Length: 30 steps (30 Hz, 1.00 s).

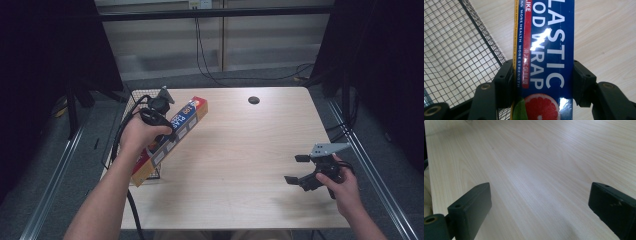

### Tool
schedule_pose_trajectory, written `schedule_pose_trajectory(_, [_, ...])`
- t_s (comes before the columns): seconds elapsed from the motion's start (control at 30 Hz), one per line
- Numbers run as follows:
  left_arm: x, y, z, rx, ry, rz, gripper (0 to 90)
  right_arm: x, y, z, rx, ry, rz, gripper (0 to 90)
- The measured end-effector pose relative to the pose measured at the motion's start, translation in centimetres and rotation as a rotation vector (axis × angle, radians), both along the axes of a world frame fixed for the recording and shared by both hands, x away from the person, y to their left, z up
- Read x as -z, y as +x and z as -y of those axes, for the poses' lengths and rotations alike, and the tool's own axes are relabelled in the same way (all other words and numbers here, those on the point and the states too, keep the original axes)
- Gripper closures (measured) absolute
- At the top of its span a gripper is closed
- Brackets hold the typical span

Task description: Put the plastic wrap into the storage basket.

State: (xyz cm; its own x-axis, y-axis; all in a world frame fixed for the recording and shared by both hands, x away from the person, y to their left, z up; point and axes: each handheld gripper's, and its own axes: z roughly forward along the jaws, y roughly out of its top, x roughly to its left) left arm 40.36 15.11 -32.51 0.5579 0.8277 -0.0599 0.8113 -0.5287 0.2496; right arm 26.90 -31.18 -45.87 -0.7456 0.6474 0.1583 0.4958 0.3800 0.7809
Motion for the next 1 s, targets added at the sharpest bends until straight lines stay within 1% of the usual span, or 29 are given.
schedule_pose_trajectory(0.03, [-0.1,0.0,-0.3,-0.016,0.002,-0.003,44.7,0.0,0.0,0.0,-0.001,0.001,0.002,4.5])
schedule_pose_trajectory(0.1, [-0.1,0.0,-0.4,-0.021,0.006,-0.005,44.7,0.0,0.0,-0.1,-0.002,0.0,0.001,4.4])
schedule_pose_trajectory(0.17, [-0.2,0.0,-0.9,-0.042,0.008,-0.001,44.7,0.0,0.1,-0.2,-0.005,0.001,0.001,4.4])
schedule_pose_trajectory(0.27, [-0.3,0.1,-1.3,-0.049,0.007,0.004,44.7,0.0,0.2,-0.2,-0.007,0.001,0.004,4.4])
schedule_pose_trajectory(0.3, [-0.4,0.0,-1.6,-0.073,0.009,0.001,44.7,0.0,0.2,-0.2,-0.009,0.001,0.004,4.4])
schedule_pose_trajectory(0.4, [-0.5,0.0,-1.9,-0.084,0.012,0.003,44.7,-0.1,0.2,-0.3,-0.005,0.0,0.004,4.4])
schedule_pose_trajectory(0.43, [-0.5,0.0,-2.1,-0.102,0.006,0.004,44.7,-0.1,0.2,-0.3,-0.004,0.001,0.003,4.4])
schedule_pose_trajectory(0.5, [-0.6,0.0,-2.5,-0.116,0.007,0.01,44.7,-0.1,0.3,-0.3,-0.004,0.0,0.001,4.4])
schedule_pose_trajectory(0.53, [-0.6,0.0,-2.7,-0.131,-0.002,0.013,44.7,-0.1,0.3,-0.3,-0.007,0.001,0.004,4.4])
schedule_pose_trajectory(0.57, [-0.6,0.0,-3.1,-0.142,0.002,0.012,44.7,-0.1,0.3,-0.3,-0.01,0.001,0.004,4.4])
schedule_pose_trajectory(0.63, [-0.6,0.1,-3.3,-0.142,0.009,0.01,44.7,-0.1,0.3,-0.4,-0.007,0.001,0.004,4.4])
schedule_pose_trajectory(0.67, [-0.5,0.0,-3.4,-0.161,0.008,0.01,44.7,-0.1,0.3,-0.4,-0.007,0.002,0.001,4.4])
schedule_pose_trajectory(0.77, [-0.5,0.1,-3.8,-0.173,0.012,0.019,44.7,-0.1,0.4,-0.5,-0.008,0.003,0.001,4.4])
schedule_pose_trajectory(0.83, [-0.5,0.1,-4.1,-0.194,0.007,0.018,44.7,-0.1,0.4,-0.5,-0.015,0.001,-0.001,4.4])
schedule_pose_trajectory(0.87, [-0.5,0.1,-4.2,-0.193,0.01,0.017,44.7,-0.1,0.4,-0.5,-0.014,-0.001,0.002,4.4])
schedule_pose_trajectory(0.9, [-0.5,0.1,-4.3,-0.209,0.008,0.011,44.7,-0.1,0.4,-0.5,-0.014,-0.001,0.002,4.4])
schedule_pose_trajectory(0.93, [-0.5,0.1,-4.6,-0.212,0.017,0.015,44.7,-0.1,0.4,-0.6,-0.012,-0.002,0.003,4.3])
schedule_pose_trajectory(0.97, [-0.5,0.1,-4.6,-0.212,0.017,0.015,44.7,-0.1,0.4,-0.6,-0.012,-0.002,0.003,4.3])
schedule_pose_trajectory(1.0, [-0.5,0.1,-4.8,-0.225,0.013,0.018,44.7,-0.1,0.5,-0.6,-0.014,-0.003,0.004,4.3])
